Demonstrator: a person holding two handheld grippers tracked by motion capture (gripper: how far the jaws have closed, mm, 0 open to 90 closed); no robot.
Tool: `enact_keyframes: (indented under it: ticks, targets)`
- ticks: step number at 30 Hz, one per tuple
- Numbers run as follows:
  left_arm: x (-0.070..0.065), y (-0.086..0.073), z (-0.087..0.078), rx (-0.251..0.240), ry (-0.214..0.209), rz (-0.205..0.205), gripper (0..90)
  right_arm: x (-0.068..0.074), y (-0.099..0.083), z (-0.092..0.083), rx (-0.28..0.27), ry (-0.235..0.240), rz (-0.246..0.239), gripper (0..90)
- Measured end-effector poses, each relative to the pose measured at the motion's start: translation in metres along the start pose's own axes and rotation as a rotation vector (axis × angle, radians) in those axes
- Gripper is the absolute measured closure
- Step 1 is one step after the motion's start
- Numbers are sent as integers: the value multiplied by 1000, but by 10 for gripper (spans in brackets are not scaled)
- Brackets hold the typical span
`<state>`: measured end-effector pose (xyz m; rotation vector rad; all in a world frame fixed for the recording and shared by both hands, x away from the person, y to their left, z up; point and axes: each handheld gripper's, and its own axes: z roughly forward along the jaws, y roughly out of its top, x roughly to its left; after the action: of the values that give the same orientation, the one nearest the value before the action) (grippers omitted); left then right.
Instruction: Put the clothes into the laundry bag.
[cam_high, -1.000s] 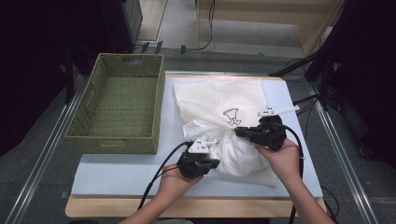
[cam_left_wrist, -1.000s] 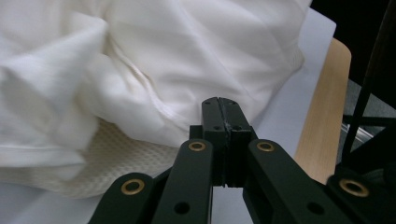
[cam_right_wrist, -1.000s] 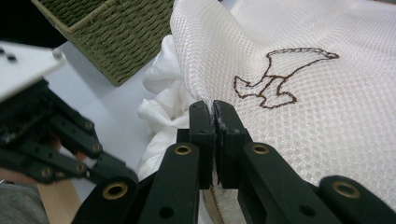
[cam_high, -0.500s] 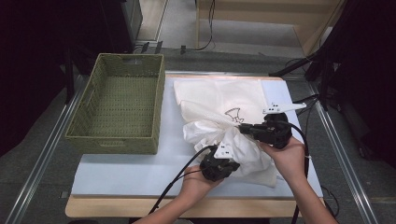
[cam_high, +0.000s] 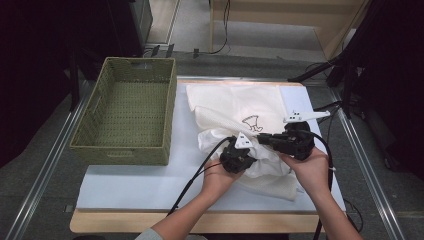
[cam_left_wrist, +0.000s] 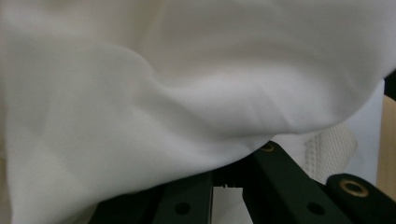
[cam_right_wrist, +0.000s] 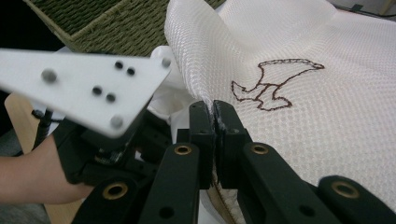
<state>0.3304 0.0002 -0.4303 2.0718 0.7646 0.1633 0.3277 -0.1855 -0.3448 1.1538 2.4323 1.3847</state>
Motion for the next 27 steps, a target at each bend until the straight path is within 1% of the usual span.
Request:
enact_keyframes:
  ticks: [1,2,3,6,10,12,15,16,19,21,22,23,24,25,27]
  targets:
    - [2,3,1,-2,-1,3,900,0,0,0,0,2,0,887]
    - [2,6,1,3,7,6,900,0,0,-1,-2,3,0,887]
    - [4,9,1,-5,9,9,900,1,0,-1,-4,9,5,887]
    - [8,18,3,-12,19,0,900,1,0,-3,-11,16,8,888]
    - [12,29,2,-26,25,-2,900,1,-1,-6,-17,27,3,890]
    - [16,34,2,-45,19,-27,900,1,-1,-7,-21,35,6,891]
    - [20,38,1,-57,25,-32,900,1,-1,-8,-24,40,4,892]
    - [22,39,2,-63,26,-46,900,1,-1,-9,-25,41,3,892]
    - [29,39,6,-82,32,-66,900,1,-1,-9,-30,47,3,894]
    - [36,36,13,-59,32,-88,900,0,-2,-8,-27,51,8,894]
    - [39,35,18,-27,30,-80,900,-1,-3,-6,-20,47,9,894]
    - [40,32,22,-12,37,-75,900,-2,-4,-3,-13,45,10,894]
    - [41,31,24,-10,36,-71,900,-4,-5,-1,-3,38,13,894]
    - [41,30,25,-11,24,-79,900,-6,-7,1,1,39,21,894]
    - [40,29,22,-9,-2,-82,900,-8,-8,2,-2,43,29,893]
